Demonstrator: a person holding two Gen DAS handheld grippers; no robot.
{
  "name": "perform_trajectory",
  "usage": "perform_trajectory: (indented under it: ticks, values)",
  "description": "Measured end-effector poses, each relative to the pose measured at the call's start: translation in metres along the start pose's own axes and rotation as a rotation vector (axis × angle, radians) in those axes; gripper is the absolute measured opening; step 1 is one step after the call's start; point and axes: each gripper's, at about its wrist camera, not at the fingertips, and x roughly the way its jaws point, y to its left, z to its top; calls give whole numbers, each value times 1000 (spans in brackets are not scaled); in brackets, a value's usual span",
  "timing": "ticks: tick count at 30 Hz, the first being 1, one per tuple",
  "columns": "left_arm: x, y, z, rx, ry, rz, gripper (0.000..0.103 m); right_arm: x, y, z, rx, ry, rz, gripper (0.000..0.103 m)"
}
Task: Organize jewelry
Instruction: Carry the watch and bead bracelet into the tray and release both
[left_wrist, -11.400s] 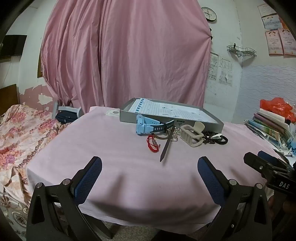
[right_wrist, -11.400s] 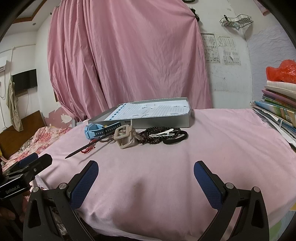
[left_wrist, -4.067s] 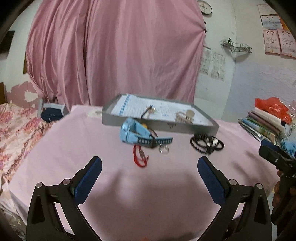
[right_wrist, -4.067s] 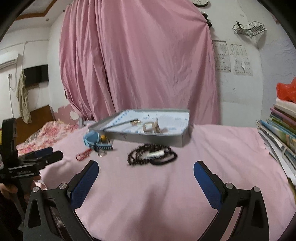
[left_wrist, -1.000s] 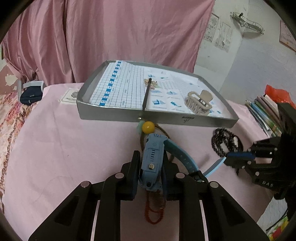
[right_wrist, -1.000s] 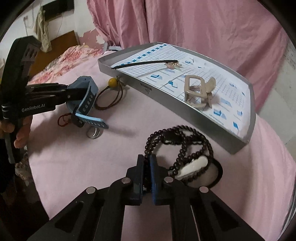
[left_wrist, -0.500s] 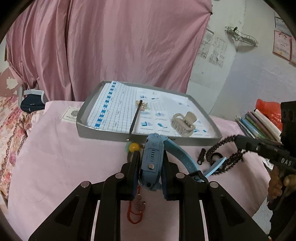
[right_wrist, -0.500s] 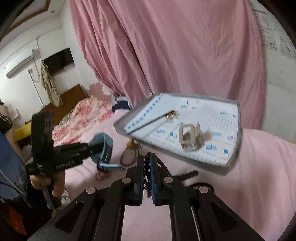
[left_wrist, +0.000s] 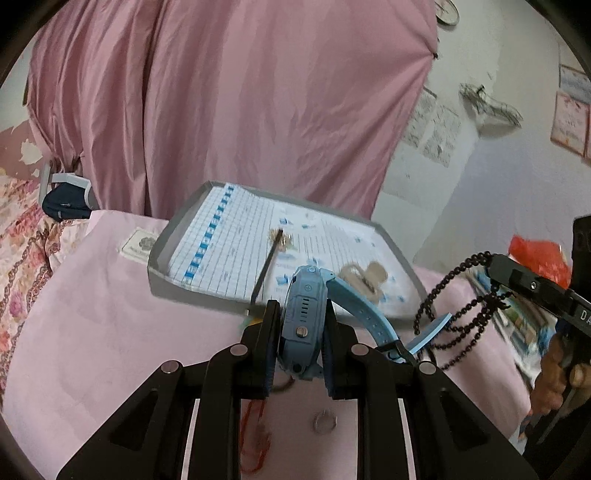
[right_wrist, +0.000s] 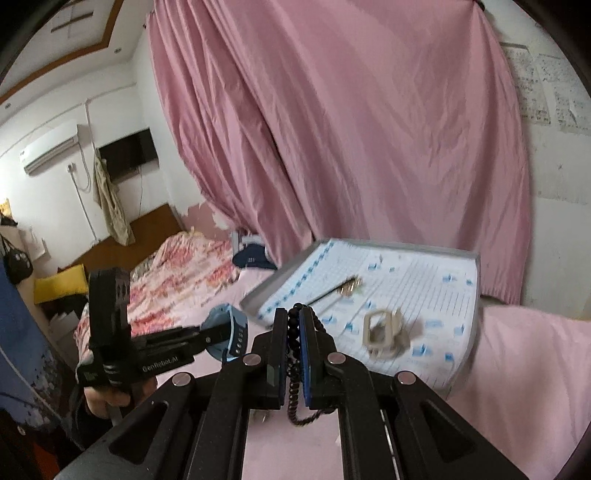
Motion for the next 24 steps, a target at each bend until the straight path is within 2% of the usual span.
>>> perform_trajectory:
  ticks: [2, 5, 10, 16, 19, 24]
  values:
    - [7, 1, 9, -27, -20, -4, 17, 1, -7, 8, 10, -35, -17, 6]
    - [27, 2, 26, -53, -14, -13, 17, 9, -17, 19, -21, -89, -123, 6]
    - [75, -1, 51, -49, 35, 5, 17, 33, -47, 23, -9, -85, -220, 6]
    - [131, 4, 59, -30, 153, 36, 17, 61, -88, 4, 81, 9, -219, 6]
    - [139, 6, 52, -9, 175, 58, 17, 68, -100, -3, 128, 51, -194, 6]
    - [148, 5, 44, 17, 210, 77, 17, 77, -112, -16, 177, 114, -208, 6]
